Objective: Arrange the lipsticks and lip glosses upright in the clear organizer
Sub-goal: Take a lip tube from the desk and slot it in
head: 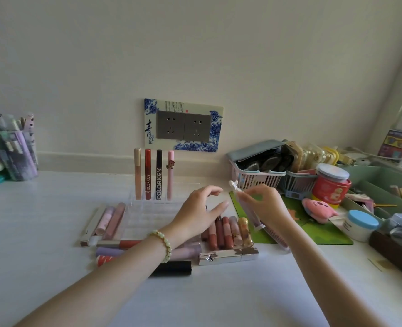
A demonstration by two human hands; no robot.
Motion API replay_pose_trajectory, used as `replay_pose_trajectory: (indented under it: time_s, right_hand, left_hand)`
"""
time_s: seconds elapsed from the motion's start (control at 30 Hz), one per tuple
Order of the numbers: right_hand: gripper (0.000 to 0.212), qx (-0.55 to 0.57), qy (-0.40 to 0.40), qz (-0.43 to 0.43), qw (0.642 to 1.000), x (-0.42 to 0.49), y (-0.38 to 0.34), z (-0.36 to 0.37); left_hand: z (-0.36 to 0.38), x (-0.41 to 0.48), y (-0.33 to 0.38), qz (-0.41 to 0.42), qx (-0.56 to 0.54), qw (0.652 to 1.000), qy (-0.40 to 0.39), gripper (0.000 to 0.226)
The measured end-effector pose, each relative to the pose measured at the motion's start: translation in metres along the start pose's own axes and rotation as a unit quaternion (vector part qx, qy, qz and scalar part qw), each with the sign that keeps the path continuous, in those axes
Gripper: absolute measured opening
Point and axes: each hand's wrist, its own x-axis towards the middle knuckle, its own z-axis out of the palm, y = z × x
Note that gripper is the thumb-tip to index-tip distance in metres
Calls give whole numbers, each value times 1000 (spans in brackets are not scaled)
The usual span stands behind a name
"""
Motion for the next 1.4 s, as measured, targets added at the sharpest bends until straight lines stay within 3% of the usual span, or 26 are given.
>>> replay_pose_trajectory:
  time_s: [0.17, 0.33, 0.57, 1.03, 1.4]
  right_hand:
    - [6, 118, 10, -102, 988, -8, -44, -3]
    - [13, 243, -2, -117, 963, 5, -70, 9]
    - [9, 308, -22, -113, 944, 30, -88, 48]
    - [18, 233, -51, -157, 958, 47, -84, 77]
    - [20, 199, -73, -139, 967, 44, -74, 88]
  left_hand:
    - [-28, -15, -11, 11, 55, 998, -1, 46]
    - [-57, -41, -34, 9, 132, 990, -52, 46]
    - [-74, -50, -43, 27, 201, 974, -97, 53]
    - [-73, -47, -44, 41, 224, 969, -91, 53]
    - [-74, -47, -42, 45, 232, 967, -91, 54]
